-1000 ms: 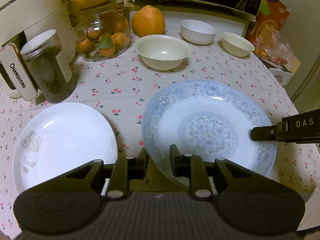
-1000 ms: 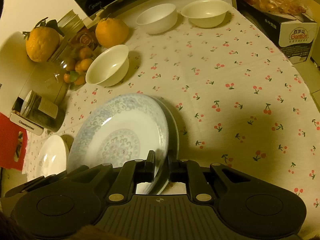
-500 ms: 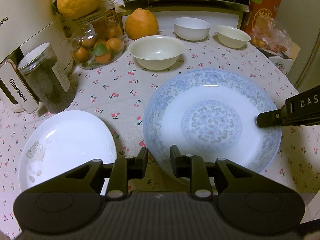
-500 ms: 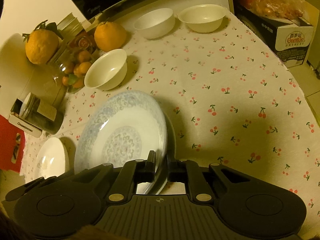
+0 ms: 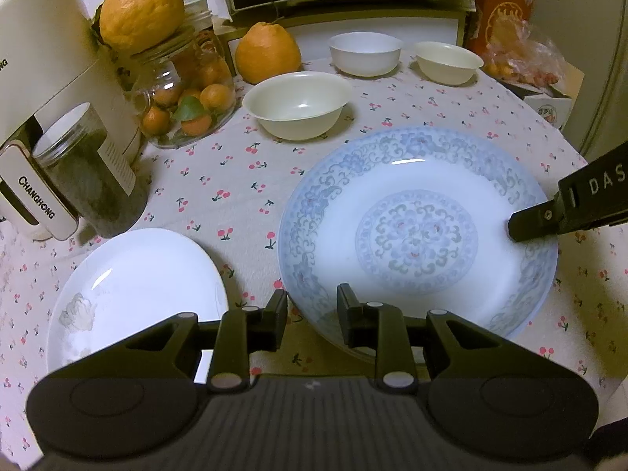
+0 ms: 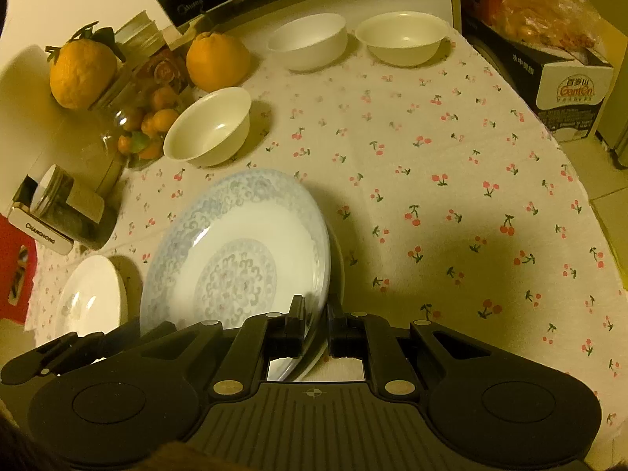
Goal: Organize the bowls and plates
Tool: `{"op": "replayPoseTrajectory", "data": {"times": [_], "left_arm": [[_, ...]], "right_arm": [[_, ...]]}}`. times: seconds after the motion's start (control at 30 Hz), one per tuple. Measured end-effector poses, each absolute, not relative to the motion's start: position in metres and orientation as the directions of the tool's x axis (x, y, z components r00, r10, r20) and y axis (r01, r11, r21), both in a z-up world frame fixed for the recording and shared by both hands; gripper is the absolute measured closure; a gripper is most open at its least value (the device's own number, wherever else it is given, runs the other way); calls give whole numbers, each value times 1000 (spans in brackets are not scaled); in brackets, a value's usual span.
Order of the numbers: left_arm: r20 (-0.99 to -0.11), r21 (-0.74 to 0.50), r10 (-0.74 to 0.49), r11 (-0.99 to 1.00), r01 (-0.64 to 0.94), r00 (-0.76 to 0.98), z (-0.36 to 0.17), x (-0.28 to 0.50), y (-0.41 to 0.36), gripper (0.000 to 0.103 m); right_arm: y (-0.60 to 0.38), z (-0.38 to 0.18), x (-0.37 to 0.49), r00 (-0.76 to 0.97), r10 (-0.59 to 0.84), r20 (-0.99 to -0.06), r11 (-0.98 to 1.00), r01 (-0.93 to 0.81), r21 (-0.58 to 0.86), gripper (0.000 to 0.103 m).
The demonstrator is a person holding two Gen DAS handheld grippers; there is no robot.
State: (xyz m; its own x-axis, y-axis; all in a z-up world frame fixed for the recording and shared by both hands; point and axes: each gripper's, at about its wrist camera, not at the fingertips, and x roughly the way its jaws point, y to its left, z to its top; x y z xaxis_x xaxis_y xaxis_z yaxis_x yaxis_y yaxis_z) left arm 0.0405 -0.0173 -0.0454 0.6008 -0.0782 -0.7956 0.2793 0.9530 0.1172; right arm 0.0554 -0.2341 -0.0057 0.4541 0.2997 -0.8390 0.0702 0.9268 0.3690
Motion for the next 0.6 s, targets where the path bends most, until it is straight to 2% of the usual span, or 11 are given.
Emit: {"op": "replayPoseTrajectory", "data": {"times": [0.17, 0.6], "left_arm": [[-796, 122, -77, 951, 285, 600, -45, 41, -18, 78], [-804, 104, -86, 954, 281, 588, -44, 41, -17, 79]], "right_arm": [[-244, -9, 60, 430, 342, -836, 899, 109, 424, 93], [-251, -10, 62, 421, 340, -841, 897, 122, 424, 93]]}}
